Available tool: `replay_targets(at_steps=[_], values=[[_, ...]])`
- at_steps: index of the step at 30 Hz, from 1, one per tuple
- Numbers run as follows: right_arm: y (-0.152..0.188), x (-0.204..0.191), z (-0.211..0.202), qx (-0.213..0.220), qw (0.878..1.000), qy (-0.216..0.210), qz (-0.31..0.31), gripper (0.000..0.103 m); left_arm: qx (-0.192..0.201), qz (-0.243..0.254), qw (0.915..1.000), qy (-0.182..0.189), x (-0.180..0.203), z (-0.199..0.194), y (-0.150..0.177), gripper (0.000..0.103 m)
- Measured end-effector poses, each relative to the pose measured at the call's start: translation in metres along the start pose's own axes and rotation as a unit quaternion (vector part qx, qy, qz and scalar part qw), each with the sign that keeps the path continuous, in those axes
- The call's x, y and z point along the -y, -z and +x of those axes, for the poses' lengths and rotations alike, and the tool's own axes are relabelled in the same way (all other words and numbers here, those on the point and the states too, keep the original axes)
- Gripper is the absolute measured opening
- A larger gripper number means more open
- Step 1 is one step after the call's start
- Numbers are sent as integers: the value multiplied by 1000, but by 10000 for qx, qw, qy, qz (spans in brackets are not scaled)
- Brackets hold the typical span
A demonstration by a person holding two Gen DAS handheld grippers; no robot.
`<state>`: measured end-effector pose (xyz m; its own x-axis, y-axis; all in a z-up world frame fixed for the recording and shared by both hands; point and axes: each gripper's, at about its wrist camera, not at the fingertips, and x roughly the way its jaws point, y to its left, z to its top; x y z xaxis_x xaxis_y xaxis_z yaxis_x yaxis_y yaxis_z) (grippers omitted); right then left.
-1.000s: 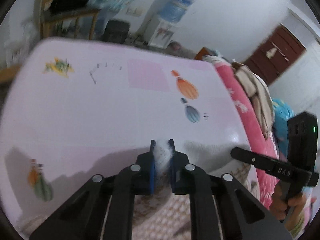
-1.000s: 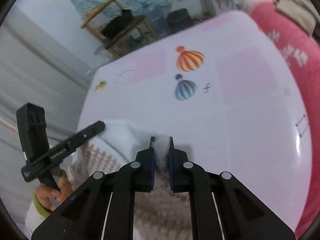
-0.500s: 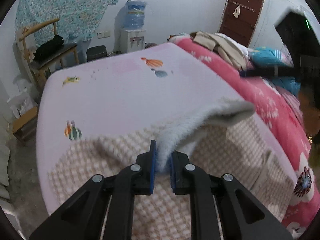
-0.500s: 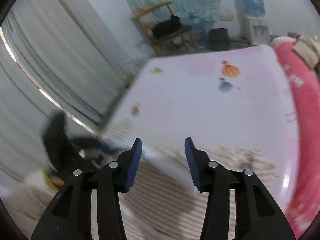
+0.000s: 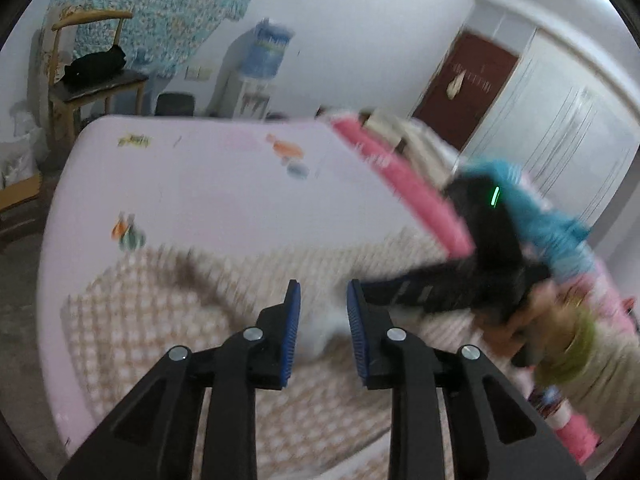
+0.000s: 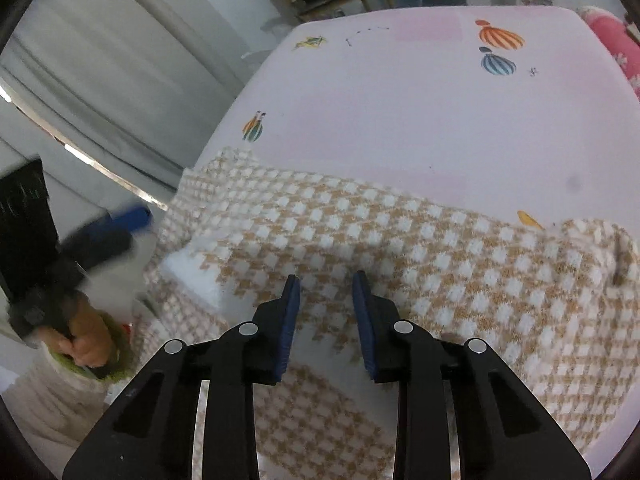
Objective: Fold large clothes
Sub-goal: 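Lift the coat edge with the left tool and fold it over, then lay the folded edge down and open the left tool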
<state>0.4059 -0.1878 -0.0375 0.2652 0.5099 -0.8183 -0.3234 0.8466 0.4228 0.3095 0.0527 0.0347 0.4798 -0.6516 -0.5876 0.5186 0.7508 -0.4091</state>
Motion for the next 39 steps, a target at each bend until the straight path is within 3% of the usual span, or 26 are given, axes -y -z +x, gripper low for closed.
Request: replay_targets(at_steps=[3, 8, 11, 15, 19, 22, 26, 29, 31, 39], values=[[5, -17, 3, 108, 9984, 448, -315, 27, -220, -67, 9994, -257, 4, 26, -16, 24], [30, -34, 7, 201, 9911, 984, -877, 28, -1271, -135, 9879, -879, -11, 93, -3, 24], [46, -20, -7, 146, 9915, 971, -859, 27, -1127, 322, 9888, -923, -11, 85, 11, 24], [56, 7, -35, 106, 9957, 780, -493, 27, -1168, 344, 9874, -1007, -17, 70, 16, 24], [54, -1, -77, 636, 9913, 1051, -462, 35, -999, 621, 9849, -1268, -8, 54, 15, 24], [48, 3, -94, 923, 9889, 1091, -412, 36, -787, 708, 9884, -1092, 2, 47, 11, 24], [27, 12, -71, 964, 9886, 1122, -270, 36, -836, 714, 9899, -890, 16, 60, 5, 24], [21, 18, -40, 750, 9803, 1746, -539, 36, -1263, 809, 9827, -1091, 19, 90, 16, 24], [26, 26, -26, 650, 9776, 1875, -706, 36, -1185, 781, 9843, -1048, 15, 92, 21, 24], [37, 18, -45, 635, 9703, 2189, -814, 38, -1108, 572, 9885, -855, 1, 74, 20, 27]])
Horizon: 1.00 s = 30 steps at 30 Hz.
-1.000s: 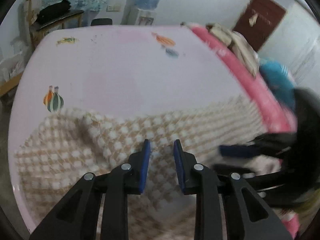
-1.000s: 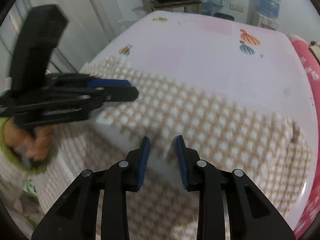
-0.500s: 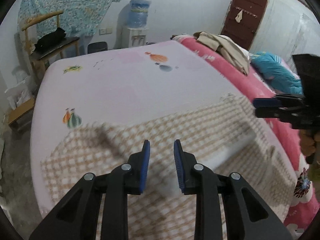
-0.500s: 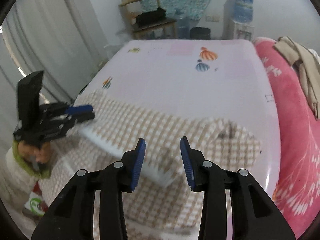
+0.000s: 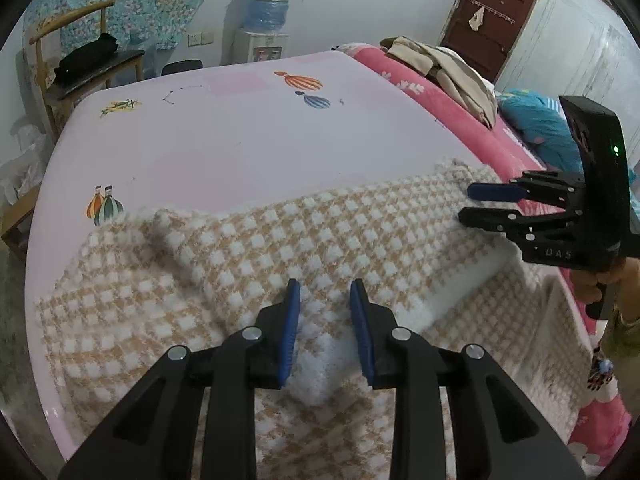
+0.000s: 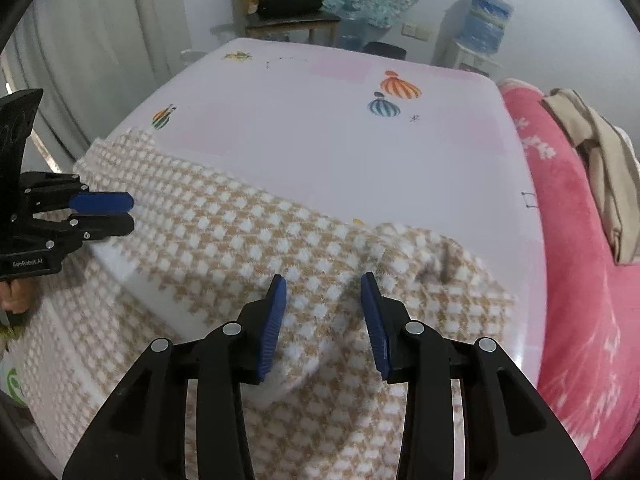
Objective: Fold large clothes
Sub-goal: 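Lay the folded edge down and open the left tool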
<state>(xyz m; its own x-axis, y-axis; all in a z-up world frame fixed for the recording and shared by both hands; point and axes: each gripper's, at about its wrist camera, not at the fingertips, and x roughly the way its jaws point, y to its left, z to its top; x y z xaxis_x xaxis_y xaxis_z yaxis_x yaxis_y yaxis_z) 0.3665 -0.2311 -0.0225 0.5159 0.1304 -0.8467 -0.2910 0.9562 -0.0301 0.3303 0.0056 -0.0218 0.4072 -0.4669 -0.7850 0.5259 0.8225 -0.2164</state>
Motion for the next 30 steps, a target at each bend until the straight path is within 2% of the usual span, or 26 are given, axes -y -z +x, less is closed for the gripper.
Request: replay_targets(at_steps=[2, 4, 7, 8, 9, 11, 14, 16, 18, 20, 22, 26, 27, 30], values=[[-9, -4, -7, 163, 9998, -121, 41, 38, 289, 10, 9996, 19, -1, -11, -9, 27], [-21, -13, -3, 267, 9993, -233, 85, 38, 387, -42, 9992, 9, -2, -11, -18, 28], [-33, -22, 15, 274, 9988, -375, 127, 39, 176, -258, 9994, -137, -9, 8, -33, 28], [-34, -23, 30, 143, 9992, -359, 141, 40, 14, -281, 9992, -289, -13, 19, -33, 28], [-32, -23, 39, 82, 9994, -313, 115, 40, -57, -310, 9991, -284, -17, 29, -32, 28], [-29, -19, 48, 213, 9990, -373, 133, 40, 85, -321, 9992, -220, -20, 30, -30, 28], [-29, -9, 36, 106, 9971, -588, 468, 40, 66, -358, 9990, -274, -17, 24, -30, 28], [-27, -10, 23, 188, 9967, -645, 460, 40, 108, -241, 9990, -374, -12, 12, -28, 28], [-18, -16, 4, 354, 9954, -823, 346, 41, 190, -83, 9997, -136, -5, -1, -23, 28], [-7, -24, -1, 346, 9963, -773, 136, 42, 115, 76, 9999, -102, 4, -4, -15, 29], [7, -32, 15, 26, 9987, -478, -166, 42, -231, 235, 9989, -345, 9, 9, -3, 31], [22, -37, 2, 92, 9996, -153, -240, 42, -224, 201, 9976, -626, 13, -5, 5, 31], [26, -39, -8, 89, 9998, -47, -189, 44, -215, 174, 9974, -658, 15, -12, 7, 31], [42, -42, -38, 201, 9998, 3, -33, 57, -157, 287, 9957, -866, 24, -39, 21, 41]])
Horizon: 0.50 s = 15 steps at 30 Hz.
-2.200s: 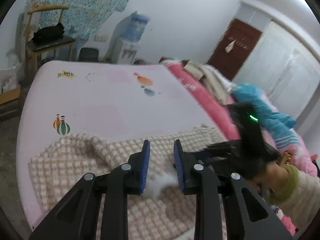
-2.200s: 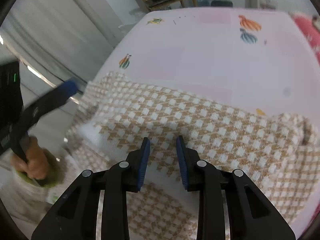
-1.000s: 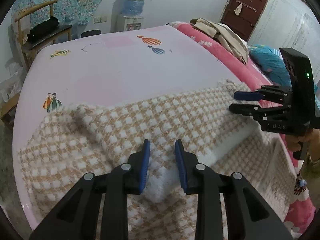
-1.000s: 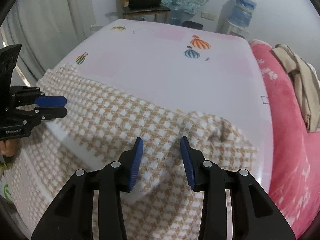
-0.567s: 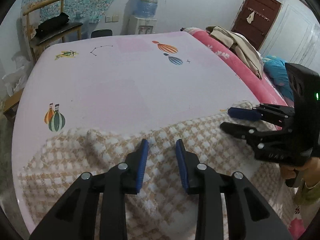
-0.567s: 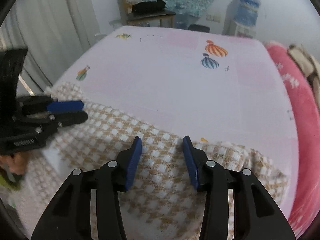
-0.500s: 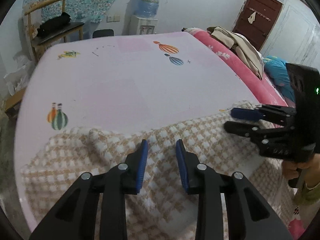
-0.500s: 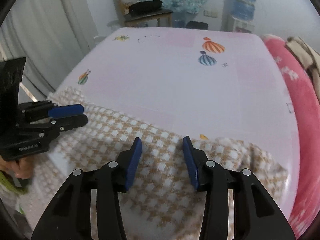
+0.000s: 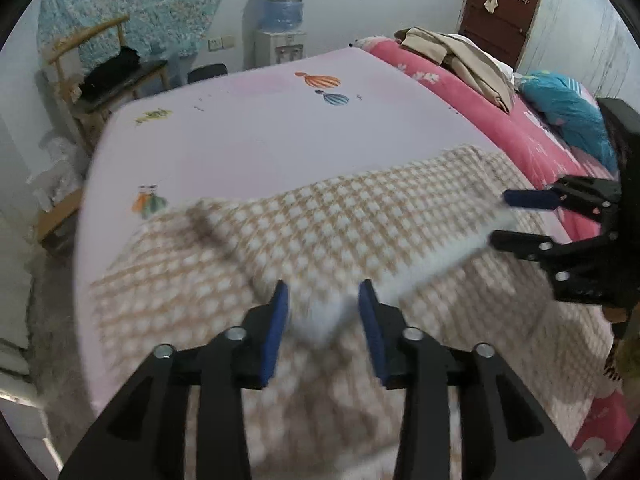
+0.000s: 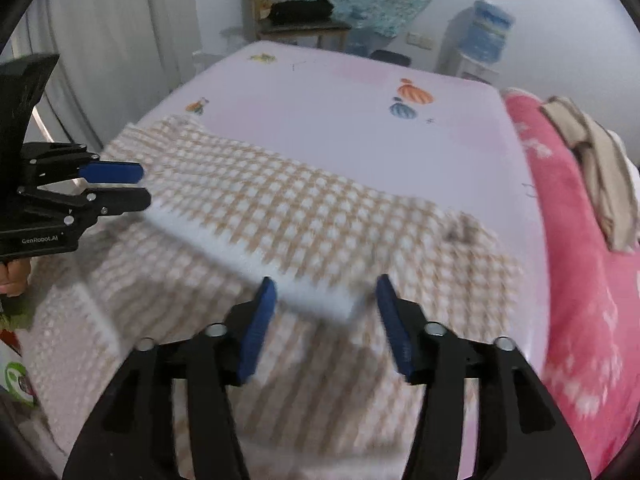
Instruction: Fold large clothes
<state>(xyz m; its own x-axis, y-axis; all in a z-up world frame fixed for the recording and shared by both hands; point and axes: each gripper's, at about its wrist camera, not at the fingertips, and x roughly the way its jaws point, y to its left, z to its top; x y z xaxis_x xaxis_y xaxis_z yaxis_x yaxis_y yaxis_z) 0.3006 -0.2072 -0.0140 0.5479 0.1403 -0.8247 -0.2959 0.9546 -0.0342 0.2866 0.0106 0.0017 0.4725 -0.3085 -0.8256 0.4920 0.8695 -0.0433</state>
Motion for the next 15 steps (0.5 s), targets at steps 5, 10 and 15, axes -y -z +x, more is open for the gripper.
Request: replay_targets(at_steps=[5, 10, 15], values=[[39, -11, -53, 352, 9979, -377, 390, 75, 176, 79, 9996, -205, 20, -49, 38, 62], [84, -34, -74, 434, 9945, -464, 827, 86, 191, -212, 9989, -363, 40, -67, 78, 78], [112, -42, -61, 49, 9917, -563, 1155, 86, -33, -735, 9965, -397, 49, -59, 114, 80]])
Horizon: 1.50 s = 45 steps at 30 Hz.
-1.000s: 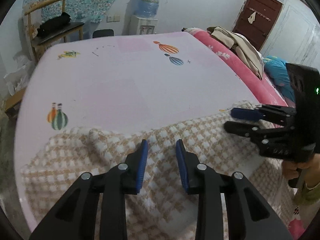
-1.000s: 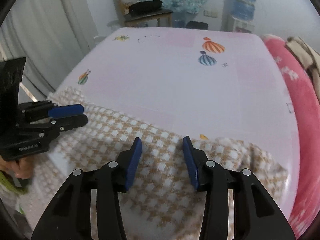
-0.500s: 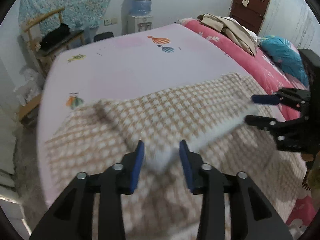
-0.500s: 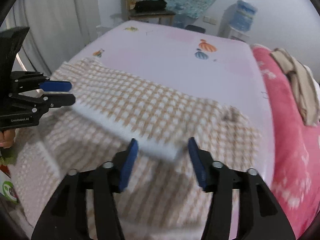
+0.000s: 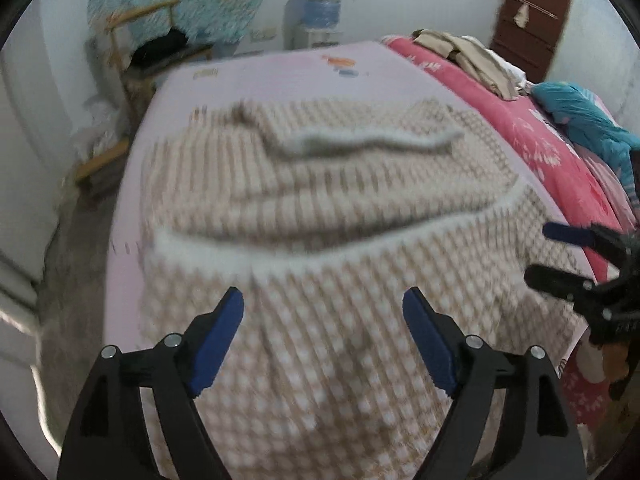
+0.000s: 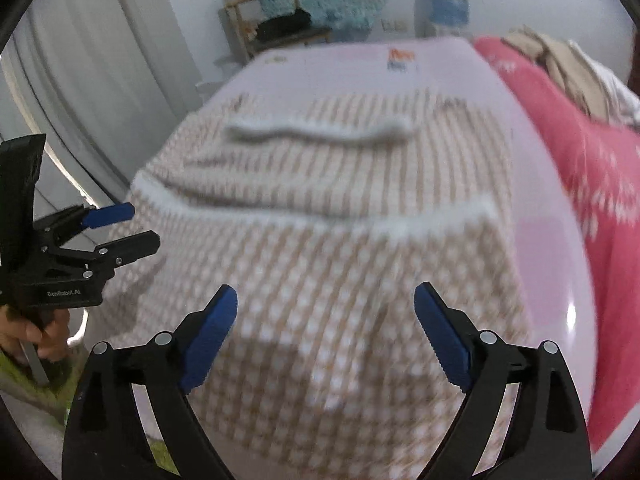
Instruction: Fold large clothes
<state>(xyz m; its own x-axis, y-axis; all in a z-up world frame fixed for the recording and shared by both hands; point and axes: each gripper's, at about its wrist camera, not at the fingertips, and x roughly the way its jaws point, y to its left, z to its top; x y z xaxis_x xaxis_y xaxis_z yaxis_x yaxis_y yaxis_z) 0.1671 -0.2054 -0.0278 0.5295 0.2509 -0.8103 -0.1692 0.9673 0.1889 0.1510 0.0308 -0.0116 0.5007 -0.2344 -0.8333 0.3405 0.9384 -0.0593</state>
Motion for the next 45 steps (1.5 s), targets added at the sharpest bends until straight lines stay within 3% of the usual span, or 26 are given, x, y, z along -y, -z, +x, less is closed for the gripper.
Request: replay_targets(at_steps=[3, 5, 14, 45], values=[[10, 4, 10, -113, 9997, 128, 171, 88, -173, -91, 9996, -219, 3, 18, 15, 80], [14, 11, 16, -75, 9990, 56, 435, 95, -179, -224, 9993, -226, 1, 25, 18, 86], [19, 27, 24, -27, 9951, -239, 963, 95, -42, -541, 9981, -281, -7, 30, 22, 97], [21, 34, 18, -38, 9946, -255, 1004, 95, -36, -549, 9981, -262, -9, 29, 21, 97]])
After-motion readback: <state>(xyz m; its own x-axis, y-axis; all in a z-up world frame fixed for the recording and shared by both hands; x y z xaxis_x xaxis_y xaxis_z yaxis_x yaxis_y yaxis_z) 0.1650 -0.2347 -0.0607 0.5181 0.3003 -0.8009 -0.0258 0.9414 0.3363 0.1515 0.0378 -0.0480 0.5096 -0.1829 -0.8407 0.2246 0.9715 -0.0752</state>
